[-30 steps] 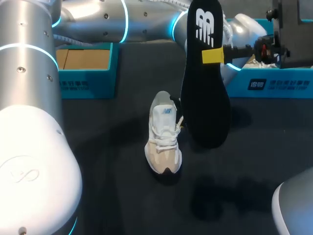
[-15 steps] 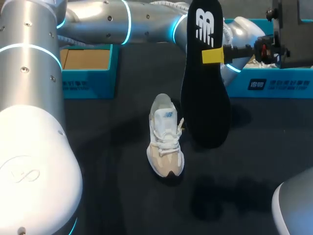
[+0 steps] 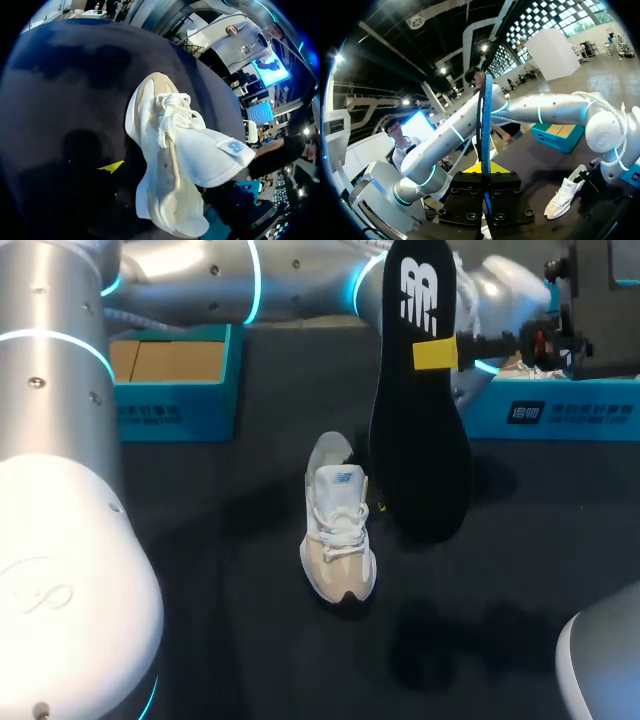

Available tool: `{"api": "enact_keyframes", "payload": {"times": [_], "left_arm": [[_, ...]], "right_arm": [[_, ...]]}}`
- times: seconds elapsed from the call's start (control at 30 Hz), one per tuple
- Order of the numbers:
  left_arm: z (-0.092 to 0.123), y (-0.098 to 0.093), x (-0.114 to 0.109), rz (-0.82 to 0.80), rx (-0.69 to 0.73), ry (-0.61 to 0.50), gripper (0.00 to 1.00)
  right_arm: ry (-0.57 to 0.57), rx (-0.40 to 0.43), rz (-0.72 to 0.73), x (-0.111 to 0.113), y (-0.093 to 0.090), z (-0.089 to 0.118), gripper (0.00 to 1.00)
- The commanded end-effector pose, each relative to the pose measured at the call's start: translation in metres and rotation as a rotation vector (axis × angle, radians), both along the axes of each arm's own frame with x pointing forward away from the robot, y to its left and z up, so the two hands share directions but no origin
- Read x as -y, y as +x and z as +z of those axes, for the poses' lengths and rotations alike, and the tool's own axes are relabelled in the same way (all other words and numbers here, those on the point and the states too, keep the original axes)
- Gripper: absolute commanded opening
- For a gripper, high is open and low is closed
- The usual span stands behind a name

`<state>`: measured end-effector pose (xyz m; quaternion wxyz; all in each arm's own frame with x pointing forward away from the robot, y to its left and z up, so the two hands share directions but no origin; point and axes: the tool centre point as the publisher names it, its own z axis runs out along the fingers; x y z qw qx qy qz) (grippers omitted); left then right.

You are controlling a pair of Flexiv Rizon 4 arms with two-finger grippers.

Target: Take the shoe out of the shoebox, open the shoe tongue, remove and reinsert the insole, then place the shoe into the shoebox

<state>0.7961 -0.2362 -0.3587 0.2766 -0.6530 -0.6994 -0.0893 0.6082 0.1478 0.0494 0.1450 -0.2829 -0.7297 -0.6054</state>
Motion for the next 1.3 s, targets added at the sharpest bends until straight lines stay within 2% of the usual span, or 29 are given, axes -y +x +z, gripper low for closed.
{"api": "enact_keyframes", "payload": {"times": [0.03,0.43,0.6,0.67,1.17,1.23,1.3], "left_arm": [[0.039,-0.001,-0.018,0.016,0.065,-0.098,1.00],[0.103,0.012,-0.019,0.025,0.182,-0.279,1.00],[0.122,0.011,-0.025,0.029,0.227,-0.315,1.00],[0.129,0.011,-0.029,0.038,0.252,-0.291,1.00],[0.129,0.011,-0.029,0.038,0.252,-0.291,1.00],[0.128,0.011,-0.033,0.077,0.261,-0.349,1.00],[0.131,0.011,-0.037,0.105,0.275,-0.402,1.00]], "right_arm": [[-0.004,-0.003,0.001,-0.004,0.003,0.001,0.00],[-0.004,-0.003,0.001,-0.004,0.003,0.001,0.00],[-0.004,-0.003,0.001,-0.004,0.003,0.001,0.00],[-0.004,-0.003,0.001,-0.004,0.003,0.001,0.00],[-0.004,-0.003,0.001,-0.004,0.003,0.001,0.00],[-0.004,-0.003,0.001,-0.004,0.003,0.001,0.00],[-0.005,-0.018,0.018,-0.002,0.011,0.002,0.00]]}}
